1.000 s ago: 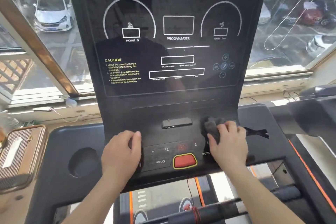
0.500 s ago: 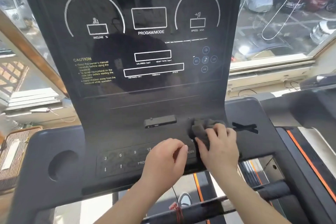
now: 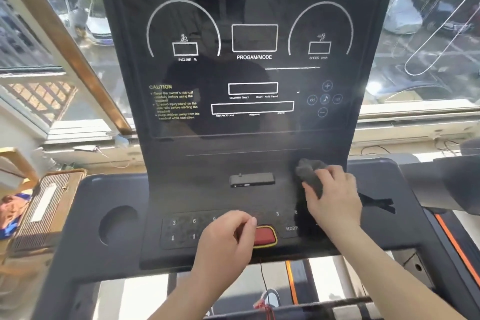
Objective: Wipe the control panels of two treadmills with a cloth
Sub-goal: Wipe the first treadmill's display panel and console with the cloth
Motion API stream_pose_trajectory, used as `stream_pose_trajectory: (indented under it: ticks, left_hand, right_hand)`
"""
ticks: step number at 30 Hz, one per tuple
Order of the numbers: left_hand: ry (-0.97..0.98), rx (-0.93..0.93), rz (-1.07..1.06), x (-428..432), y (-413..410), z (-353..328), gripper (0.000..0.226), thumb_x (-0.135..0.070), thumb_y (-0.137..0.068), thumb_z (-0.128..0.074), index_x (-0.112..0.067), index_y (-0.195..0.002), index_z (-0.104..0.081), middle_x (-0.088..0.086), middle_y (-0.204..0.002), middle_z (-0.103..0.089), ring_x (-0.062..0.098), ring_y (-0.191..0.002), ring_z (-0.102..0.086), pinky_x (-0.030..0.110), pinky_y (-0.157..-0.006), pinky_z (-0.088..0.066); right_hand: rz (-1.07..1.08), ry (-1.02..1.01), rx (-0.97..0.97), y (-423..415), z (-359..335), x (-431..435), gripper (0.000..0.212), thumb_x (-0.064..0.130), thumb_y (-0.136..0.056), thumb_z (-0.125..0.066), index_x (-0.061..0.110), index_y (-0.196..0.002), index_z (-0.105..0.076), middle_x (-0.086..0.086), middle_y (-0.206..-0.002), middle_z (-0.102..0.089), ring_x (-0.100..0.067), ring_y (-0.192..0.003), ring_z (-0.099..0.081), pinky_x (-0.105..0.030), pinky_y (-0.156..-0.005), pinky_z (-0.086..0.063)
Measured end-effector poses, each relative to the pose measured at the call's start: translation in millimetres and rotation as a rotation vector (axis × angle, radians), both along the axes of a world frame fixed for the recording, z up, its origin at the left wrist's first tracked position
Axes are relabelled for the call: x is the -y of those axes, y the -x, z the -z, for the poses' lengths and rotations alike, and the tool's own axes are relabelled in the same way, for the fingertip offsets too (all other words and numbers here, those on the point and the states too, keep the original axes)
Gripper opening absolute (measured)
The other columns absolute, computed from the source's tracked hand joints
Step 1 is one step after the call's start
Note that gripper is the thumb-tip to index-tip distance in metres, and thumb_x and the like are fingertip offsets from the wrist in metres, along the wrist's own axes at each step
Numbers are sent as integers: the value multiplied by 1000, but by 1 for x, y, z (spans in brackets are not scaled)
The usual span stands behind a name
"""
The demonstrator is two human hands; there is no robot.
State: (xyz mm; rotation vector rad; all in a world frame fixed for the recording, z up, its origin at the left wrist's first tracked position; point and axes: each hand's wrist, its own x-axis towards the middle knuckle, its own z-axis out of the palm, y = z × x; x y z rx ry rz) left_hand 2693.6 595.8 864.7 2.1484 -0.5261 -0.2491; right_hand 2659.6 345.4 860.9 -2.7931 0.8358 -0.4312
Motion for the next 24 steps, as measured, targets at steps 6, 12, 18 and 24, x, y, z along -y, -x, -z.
stream_pose_trajectory:
  ticks: [6,12,18,24]
  left_hand:
    - [49,-5,-19,-8,-1,0,20,-33,-99,-59,-28,-83,-68,-16,-81,-68,9,-79,-64,31,-71,-53]
    - [65,-8,-39,-17,-1,0,20,-37,-99,-57,-29,-84,-69,-18,-77,-67,8,-78,-63,25,-67,-52]
    - [77,-23,-148,-39,-3,4,18,-24,-99,-66,-29,-83,-72,-17,-74,-67,10,-74,-63,16,-63,-45]
    - [170,1,-465,-93,-20,-13,27,-17,-97,-66,-27,-73,-70,-12,-66,-66,13,-67,-63,15,-58,-45]
  right_hand:
    - [-310,113,-18,-14,-25,-1,18,28,-88,-77,19,-101,-68,5,-101,-66,-27,-99,-58,-34,-60,-49]
    - [-430,130,58,-54,-32,-43,19,28,-84,-81,16,-90,-67,3,-90,-65,-27,-89,-59,-29,-54,-41]
    - [-533,134,38,-78,-26,-116,24,28,-76,-86,15,-79,-66,2,-78,-65,-28,-79,-61,-33,-47,-49]
    - [-682,-33,-58,-101,-27,-195,26,38,-96,-68,14,-105,-69,-1,-104,-68,-25,-104,-56,-40,-71,-54]
